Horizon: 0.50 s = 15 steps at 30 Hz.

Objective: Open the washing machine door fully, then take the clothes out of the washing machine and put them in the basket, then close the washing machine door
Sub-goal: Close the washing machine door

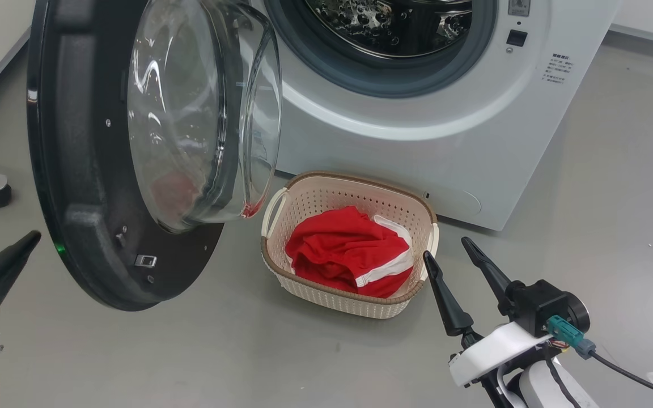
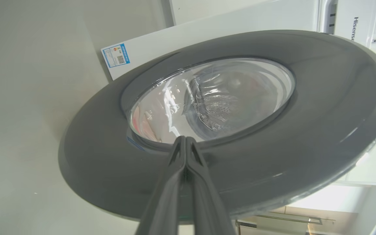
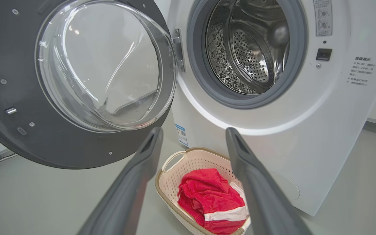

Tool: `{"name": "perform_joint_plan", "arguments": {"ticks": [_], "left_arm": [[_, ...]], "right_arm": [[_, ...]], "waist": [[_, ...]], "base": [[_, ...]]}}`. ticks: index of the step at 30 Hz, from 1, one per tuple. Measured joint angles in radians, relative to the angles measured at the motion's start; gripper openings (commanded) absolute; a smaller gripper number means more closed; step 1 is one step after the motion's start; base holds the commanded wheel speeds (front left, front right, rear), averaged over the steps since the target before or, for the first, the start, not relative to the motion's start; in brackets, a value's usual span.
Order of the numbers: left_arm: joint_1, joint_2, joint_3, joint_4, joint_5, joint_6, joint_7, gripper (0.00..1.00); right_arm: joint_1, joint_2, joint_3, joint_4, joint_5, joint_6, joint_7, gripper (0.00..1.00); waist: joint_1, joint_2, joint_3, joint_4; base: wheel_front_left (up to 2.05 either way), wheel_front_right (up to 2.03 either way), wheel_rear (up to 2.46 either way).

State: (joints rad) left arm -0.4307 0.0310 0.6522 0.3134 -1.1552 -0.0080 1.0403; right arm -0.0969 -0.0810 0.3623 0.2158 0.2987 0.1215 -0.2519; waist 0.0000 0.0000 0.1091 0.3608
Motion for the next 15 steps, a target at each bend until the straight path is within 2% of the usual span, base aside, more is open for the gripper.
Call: {"name": "perform_joint_plan", "arguments": {"ticks": [6, 9, 15], "left_arm": [[0.103, 0.058, -0.048, -0.075, 0.167, -0.092, -0.088, 0.00], [0.158, 0.087, -0.075, -0.112, 0.254, -0.113, -0.141, 0.00], [0.256, 0.116, -0.116, -0.181, 0.391, -0.121, -0.252, 0.00]], "right_arm": [[0.004, 0.006, 0.000, 0.001, 0.002, 0.000, 0.000, 1.00], [0.005, 0.008, 0.000, 0.001, 0.002, 0.000, 0.000, 1.00], [0.007, 0.012, 0.006, 0.001, 0.003, 0.000, 0.000, 1.00]], "waist": [[0.0000, 0.0000, -0.012, 0.009], [0.0000, 0.0000, -0.018, 0.012], [0.0000, 0.0000, -0.025, 0.018]], "base": [[0.00, 0.00, 0.00], [0.00, 0.00, 0.00], [0.00, 0.00, 0.00]]}}
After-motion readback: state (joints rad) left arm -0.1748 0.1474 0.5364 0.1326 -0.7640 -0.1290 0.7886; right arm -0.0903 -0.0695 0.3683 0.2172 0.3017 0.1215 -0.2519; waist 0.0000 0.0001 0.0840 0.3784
